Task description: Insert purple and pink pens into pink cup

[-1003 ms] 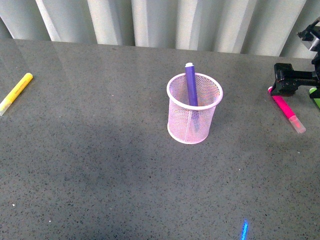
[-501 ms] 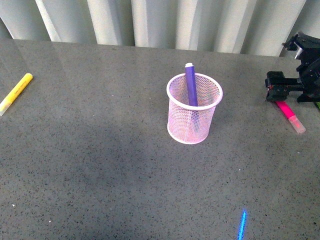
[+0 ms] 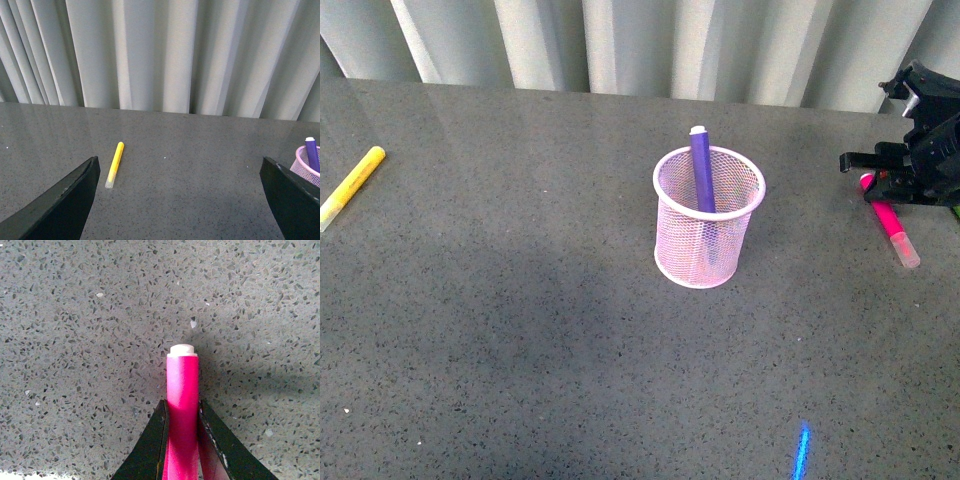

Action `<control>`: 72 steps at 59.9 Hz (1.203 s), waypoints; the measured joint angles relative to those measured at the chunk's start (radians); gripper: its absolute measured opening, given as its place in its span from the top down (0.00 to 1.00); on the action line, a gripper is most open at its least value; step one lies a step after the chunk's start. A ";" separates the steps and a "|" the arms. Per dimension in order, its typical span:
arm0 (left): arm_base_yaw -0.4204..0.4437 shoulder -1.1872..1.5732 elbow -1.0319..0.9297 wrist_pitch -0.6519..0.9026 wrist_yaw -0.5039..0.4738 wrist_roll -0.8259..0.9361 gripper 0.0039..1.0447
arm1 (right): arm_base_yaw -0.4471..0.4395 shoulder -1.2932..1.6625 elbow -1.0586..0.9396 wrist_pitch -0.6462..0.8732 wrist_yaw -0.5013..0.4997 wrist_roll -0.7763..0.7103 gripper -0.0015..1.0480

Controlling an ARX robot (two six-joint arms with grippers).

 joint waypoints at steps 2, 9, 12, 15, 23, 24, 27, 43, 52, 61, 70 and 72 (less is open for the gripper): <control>0.000 0.000 0.000 0.000 0.000 0.000 0.06 | 0.000 -0.008 -0.019 0.024 0.003 0.008 0.89; 0.000 0.000 0.000 0.000 0.000 0.000 0.06 | 0.000 -0.034 -0.086 0.107 0.012 0.031 0.89; 0.000 0.000 0.000 0.000 0.000 0.000 0.06 | 0.003 -0.062 -0.146 0.203 0.040 0.020 0.89; 0.000 0.000 0.000 0.000 0.000 0.000 0.06 | 0.008 -0.092 -0.198 0.292 0.042 0.008 0.89; 0.000 0.000 0.000 0.000 0.000 0.000 0.06 | 0.037 -0.190 -0.316 0.521 0.039 -0.060 0.89; 0.000 0.000 0.000 0.000 0.000 0.000 0.06 | 0.042 -0.200 -0.327 0.545 0.039 -0.069 0.89; 0.000 0.000 0.000 0.000 0.000 0.000 0.06 | 0.065 -0.238 -0.368 0.644 0.037 -0.105 0.89; 0.000 0.000 0.000 0.000 0.000 0.000 0.06 | 0.330 -0.320 -0.552 1.157 0.017 -0.250 0.89; 0.000 0.000 0.000 0.000 0.000 0.000 0.06 | 0.429 -0.298 -0.557 1.262 0.047 -0.266 0.89; 0.000 0.000 0.000 0.000 0.000 0.000 0.06 | 0.467 -0.267 -0.534 1.263 0.069 -0.253 0.89; 0.000 0.000 0.000 0.000 0.000 0.000 0.06 | 0.483 -0.233 -0.515 1.275 0.078 -0.232 0.89; 0.000 0.000 0.000 0.000 0.000 0.000 0.06 | 0.487 -0.225 -0.512 1.278 0.083 -0.226 0.89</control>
